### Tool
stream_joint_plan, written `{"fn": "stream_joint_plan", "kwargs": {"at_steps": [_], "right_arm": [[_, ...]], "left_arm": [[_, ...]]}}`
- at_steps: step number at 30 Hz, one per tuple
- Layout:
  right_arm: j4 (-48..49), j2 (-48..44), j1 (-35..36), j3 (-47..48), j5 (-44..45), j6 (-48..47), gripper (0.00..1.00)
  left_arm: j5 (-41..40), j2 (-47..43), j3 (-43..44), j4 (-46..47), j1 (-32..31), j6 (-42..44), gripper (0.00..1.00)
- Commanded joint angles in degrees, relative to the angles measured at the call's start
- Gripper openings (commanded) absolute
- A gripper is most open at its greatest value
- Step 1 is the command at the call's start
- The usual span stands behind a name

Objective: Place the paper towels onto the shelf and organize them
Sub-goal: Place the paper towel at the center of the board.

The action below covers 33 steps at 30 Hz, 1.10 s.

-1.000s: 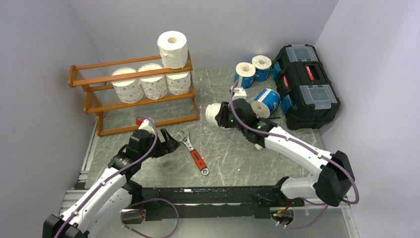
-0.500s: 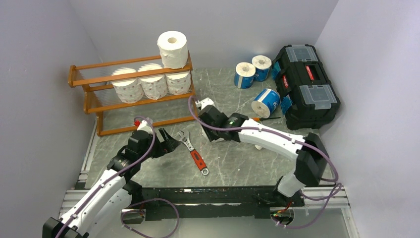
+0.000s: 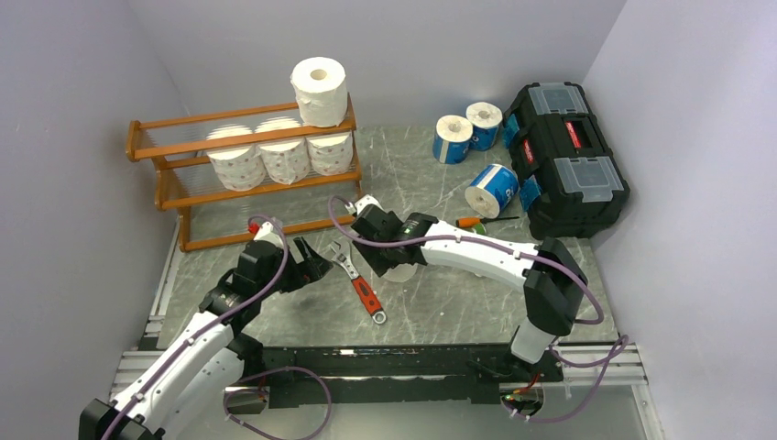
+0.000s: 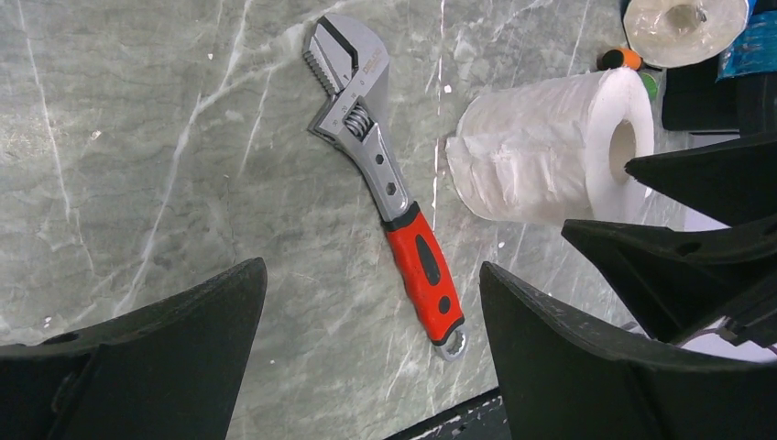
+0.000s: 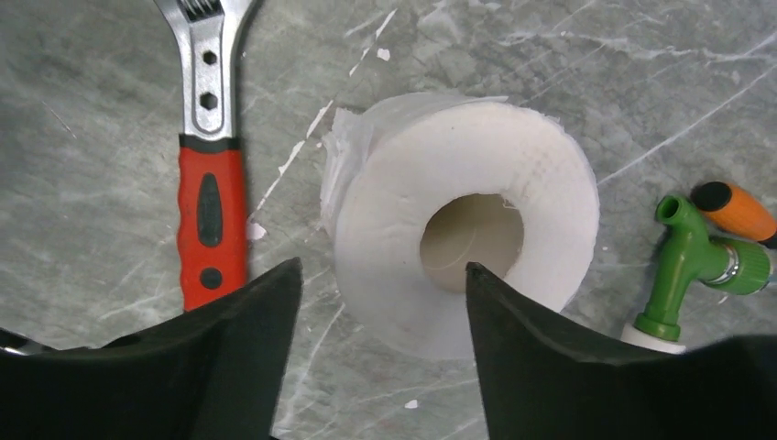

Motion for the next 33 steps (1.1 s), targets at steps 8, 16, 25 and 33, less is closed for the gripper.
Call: {"fn": "stream_joint_plan", "kwargs": {"at_steps": [8, 16, 25, 33], "right_arm": [[-0.8, -3.3, 0.3, 3.9, -1.9, 1.5, 0.91], [5.8, -14.9, -3.2, -2.9, 12.0, 9.9, 0.91], [21.7, -29.8, -13.4, -21.4, 7.3, 20.0, 0.91], [25.9, -35.2, -22.3, -30.4, 1.9, 26.8, 0.96]], "left_arm": [[-1.6, 0.2, 1.5, 0.3, -0.1, -0.6, 0.91], [-2.5, 2.0, 4.3, -2.2, -0.2, -0.5, 0.92], [-0.3, 9.8, 11.3, -4.3, -1.3, 3.1, 0.91], [-9.2, 13.3, 17.8, -7.5, -8.9, 5.0, 0.91]]}}
